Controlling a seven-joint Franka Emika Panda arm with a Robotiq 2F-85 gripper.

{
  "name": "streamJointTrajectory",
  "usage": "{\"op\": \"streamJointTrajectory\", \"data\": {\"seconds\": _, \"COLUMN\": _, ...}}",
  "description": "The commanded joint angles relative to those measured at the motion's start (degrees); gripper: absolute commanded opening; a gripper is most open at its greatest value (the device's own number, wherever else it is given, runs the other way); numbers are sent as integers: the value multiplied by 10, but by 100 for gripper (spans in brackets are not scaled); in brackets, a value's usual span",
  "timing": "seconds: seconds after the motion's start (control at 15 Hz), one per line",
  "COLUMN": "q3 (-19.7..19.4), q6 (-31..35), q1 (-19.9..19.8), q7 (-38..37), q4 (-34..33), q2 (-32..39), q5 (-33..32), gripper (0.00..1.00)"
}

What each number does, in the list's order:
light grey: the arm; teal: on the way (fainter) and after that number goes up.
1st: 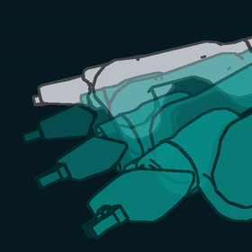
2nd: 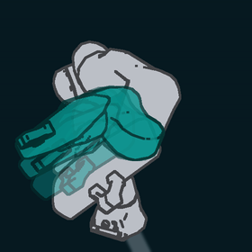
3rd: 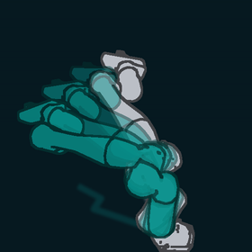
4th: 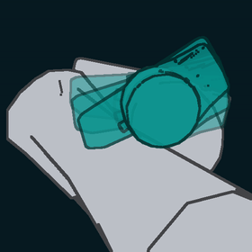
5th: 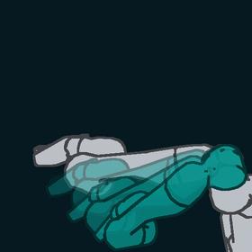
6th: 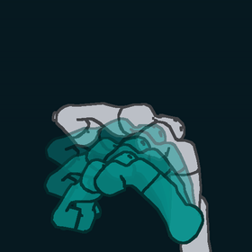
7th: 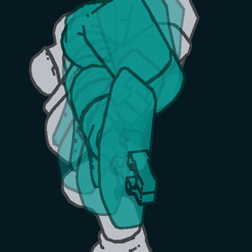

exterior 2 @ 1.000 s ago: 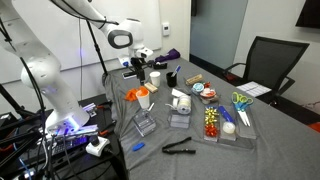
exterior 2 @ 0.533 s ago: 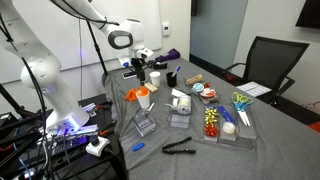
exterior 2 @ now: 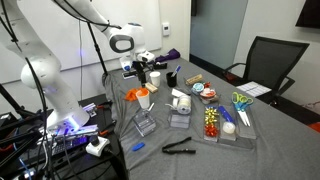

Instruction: Take the orange glove out of the cup and place it next to the other glove

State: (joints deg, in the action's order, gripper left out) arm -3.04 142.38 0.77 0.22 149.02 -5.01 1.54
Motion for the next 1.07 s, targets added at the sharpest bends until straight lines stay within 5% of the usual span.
{"op": "streamJointTrajectory", "data": {"seconds": 0.0, "q3": 3, "q6": 52, "q1": -9, "q7": 3, "q4": 11, "q2": 30, "q5": 13, "gripper": 100}}
{"op": "streamJointTrajectory", "data": {"seconds": 0.27, "q3": 3, "q6": 73, "q1": -11, "q7": 3, "q4": 16, "q2": 55, "q5": 18, "gripper": 100}}
{"op": "streamJointTrajectory", "data": {"seconds": 0.4, "q3": 5, "q6": 78, "q1": -11, "q7": 9, "q4": 17, "q2": 64, "q5": 36, "gripper": 73}}
{"op": "streamJointTrajectory", "data": {"seconds": 1.0, "q3": 2, "q6": 103, "q1": -16, "q7": 3, "q4": 15, "q2": 90, "q5": 43, "gripper": 9}}
